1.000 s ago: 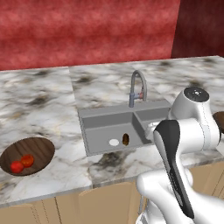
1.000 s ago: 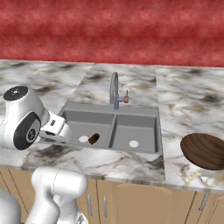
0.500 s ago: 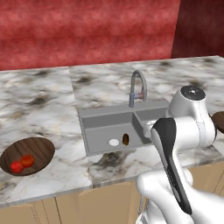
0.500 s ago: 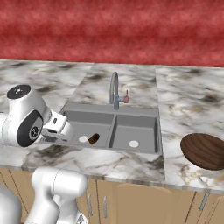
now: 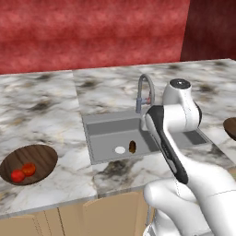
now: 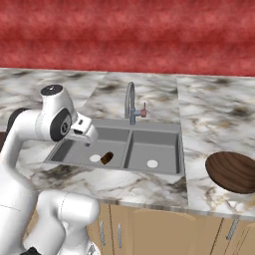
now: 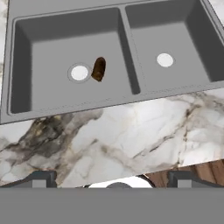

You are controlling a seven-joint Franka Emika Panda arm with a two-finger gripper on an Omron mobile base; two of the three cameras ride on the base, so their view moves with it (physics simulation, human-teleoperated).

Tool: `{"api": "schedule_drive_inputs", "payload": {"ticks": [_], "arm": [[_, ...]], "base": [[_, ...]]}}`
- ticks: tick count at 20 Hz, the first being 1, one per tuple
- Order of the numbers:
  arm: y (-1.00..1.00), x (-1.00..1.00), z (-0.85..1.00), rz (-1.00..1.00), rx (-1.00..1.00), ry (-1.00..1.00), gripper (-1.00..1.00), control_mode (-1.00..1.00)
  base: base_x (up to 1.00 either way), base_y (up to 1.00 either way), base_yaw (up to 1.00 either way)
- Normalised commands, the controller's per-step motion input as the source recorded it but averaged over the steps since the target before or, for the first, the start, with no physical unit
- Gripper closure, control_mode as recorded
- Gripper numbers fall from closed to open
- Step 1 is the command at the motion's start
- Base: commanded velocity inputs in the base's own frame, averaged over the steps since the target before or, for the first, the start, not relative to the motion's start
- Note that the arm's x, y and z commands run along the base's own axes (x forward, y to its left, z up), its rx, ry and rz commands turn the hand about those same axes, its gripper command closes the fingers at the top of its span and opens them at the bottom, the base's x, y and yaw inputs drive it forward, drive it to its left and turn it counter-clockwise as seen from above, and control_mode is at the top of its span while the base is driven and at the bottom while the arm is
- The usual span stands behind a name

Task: Pick the tomatos from the cabinet and place them in one bowl. Pick the sweet potato from the sink and place it in the other bowl.

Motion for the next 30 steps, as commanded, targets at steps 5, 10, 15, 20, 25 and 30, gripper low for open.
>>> {"api": "schedule_drive_inputs", "payload": {"ticks": [5,10,15,20,25,30], "arm": [[0.01,0.92,-0.34,-0.10,0.11,0.01,-1.00,-1.00],[0.09,0.83,-0.62,-0.21,0.02,0.00,-1.00,-1.00],[0.03,0.75,-0.66,-0.19,-0.02,-0.06,-1.00,-1.00],[0.00,0.54,-0.49,-0.17,0.00,-0.11,-1.00,-1.00],[0.04,0.35,-0.21,-0.03,0.04,-0.01,-1.00,-1.00],[-0.02,0.62,-0.35,0.00,0.11,0.05,-1.00,-1.00]], "base": [[0.00,0.00,0.00],[0.00,0.00,0.00],[0.00,0.00,0.00],[0.00,0.00,0.00],[0.00,0.00,0.00],[0.00,0.00,0.00]]}}
